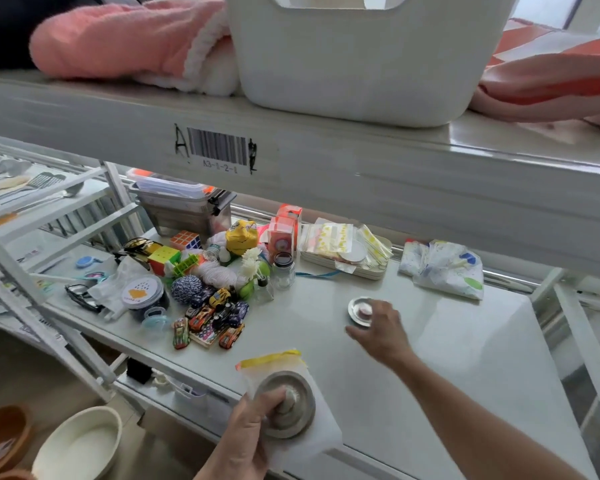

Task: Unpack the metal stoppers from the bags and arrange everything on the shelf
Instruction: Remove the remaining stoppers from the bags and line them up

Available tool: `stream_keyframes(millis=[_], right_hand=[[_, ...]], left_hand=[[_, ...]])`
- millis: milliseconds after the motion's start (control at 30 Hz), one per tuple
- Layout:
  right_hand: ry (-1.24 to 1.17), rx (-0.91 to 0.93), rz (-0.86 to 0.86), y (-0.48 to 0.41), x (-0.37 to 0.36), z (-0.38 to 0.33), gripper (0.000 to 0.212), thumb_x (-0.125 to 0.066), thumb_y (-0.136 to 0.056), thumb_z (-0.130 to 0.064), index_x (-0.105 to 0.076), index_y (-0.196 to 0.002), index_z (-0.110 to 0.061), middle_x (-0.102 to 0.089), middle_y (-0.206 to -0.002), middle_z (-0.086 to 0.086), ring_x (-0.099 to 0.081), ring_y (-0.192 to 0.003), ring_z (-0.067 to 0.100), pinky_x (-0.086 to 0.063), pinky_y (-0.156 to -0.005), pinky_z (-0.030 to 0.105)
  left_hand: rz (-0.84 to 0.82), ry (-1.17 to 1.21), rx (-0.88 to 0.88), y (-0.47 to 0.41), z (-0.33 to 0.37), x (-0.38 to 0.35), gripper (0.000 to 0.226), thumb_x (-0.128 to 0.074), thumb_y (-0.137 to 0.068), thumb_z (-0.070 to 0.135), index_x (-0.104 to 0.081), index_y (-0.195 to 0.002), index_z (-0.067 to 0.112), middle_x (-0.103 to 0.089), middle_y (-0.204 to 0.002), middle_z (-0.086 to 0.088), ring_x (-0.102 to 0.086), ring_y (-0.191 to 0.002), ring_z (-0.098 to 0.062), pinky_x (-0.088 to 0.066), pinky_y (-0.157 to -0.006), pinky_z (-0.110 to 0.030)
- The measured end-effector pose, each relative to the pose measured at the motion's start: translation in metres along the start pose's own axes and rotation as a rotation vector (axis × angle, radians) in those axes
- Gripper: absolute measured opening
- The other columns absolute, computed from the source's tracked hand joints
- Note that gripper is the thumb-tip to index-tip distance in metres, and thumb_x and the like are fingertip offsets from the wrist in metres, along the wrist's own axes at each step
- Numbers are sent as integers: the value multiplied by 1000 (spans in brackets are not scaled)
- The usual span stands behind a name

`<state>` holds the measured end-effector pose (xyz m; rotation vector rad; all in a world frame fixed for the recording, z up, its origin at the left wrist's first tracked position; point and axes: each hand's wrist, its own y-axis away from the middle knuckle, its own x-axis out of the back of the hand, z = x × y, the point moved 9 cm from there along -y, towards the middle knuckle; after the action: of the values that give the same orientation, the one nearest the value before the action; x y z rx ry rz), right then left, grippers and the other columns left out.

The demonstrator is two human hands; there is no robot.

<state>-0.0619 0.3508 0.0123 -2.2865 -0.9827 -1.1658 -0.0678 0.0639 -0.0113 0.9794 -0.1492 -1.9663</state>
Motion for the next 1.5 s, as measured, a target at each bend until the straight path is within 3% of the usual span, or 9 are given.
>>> stream_keyframes(millis=[133,233,367,500,633,867,1100,1367,1500], right_hand=[[199,-96,-204,-44,-19,26,99,-77,-73,-52,-28,-152,-17,-32,-156,10,-32,-140,33,-35,-111,43],[250,-106,-230,-49,-29,30,87,-75,-72,-50,-38,-144,-19,-43,-145,10,-41,-132,32,-41,-105,42],[118,-96,-131,-25,-23,6,67,-73,-70,-42,-52,-127,-14,-52,-125,12,-49,-120,31,-43,-97,36],[-286,117,-150,53,-6,-65,75,-89,-60,-31,-59,-126,-11,-56,-111,2,-57,-105,18,-41,-88,21],[-399,363,-310,146,4,-120,88,-85,-54,-44,-55,-134,-20,-54,-118,-9,-57,-108,1,-45,-95,16],[-247,369,-256,184,-2,-118,102,-76,-54,-53,-40,-147,-31,-39,-126,-21,-42,-121,1,-42,-101,20],[-302,303,-344,201,-13,-119,107,-81,-53,-55,-36,-149,-32,-42,-132,-20,-51,-118,-1,-47,-98,23],[-785,-183,-179,209,-28,-90,12,-84,-75,-19,-76,-83,-15,-72,-71,2,-69,-56,22,-61,-58,49],[-884,-227,-208,211,-32,-91,14,-83,-71,-20,-76,-75,-8,-69,-65,11,-66,-58,21,-59,-53,37]], left_hand=[[-32,-71,-39,13,7,6,46,-80,-49,9,-77,-94,-2,-74,-85,-23,-74,-69,-31,-59,-56,-31],[-53,-44,-45,19,11,11,49,-77,-59,7,-75,-108,1,-72,-110,-27,-72,-97,-37,-60,-80,-40],[-80,-20,-55,17,10,19,58,-72,-73,9,-61,-129,-2,-59,-137,-27,-50,-131,-43,-27,-116,-56],[-20,-70,-71,12,13,18,58,-78,-65,15,-68,-120,-2,-66,-124,-29,-60,-119,-44,-39,-109,-57],[14,-64,-75,12,13,3,47,-79,-74,20,-68,-114,-1,-73,-104,-28,-72,-88,-35,-60,-76,-41],[-56,24,80,31,-9,-11,59,-46,-95,50,-69,-119,1,-71,-111,-28,-72,-92,-34,-60,-73,-39],[-63,39,43,37,-15,3,57,-77,-74,23,-64,-124,0,-68,-114,-29,-68,-98,-38,-56,-84,-44],[-131,-77,17,35,11,26,75,-80,-73,37,-55,-129,-6,-62,-115,-36,-60,-102,-44,-40,-103,-60],[-139,15,109,39,5,23,78,-53,-86,66,-63,-127,0,-62,-125,-34,-58,-115,-42,-34,-111,-60]])
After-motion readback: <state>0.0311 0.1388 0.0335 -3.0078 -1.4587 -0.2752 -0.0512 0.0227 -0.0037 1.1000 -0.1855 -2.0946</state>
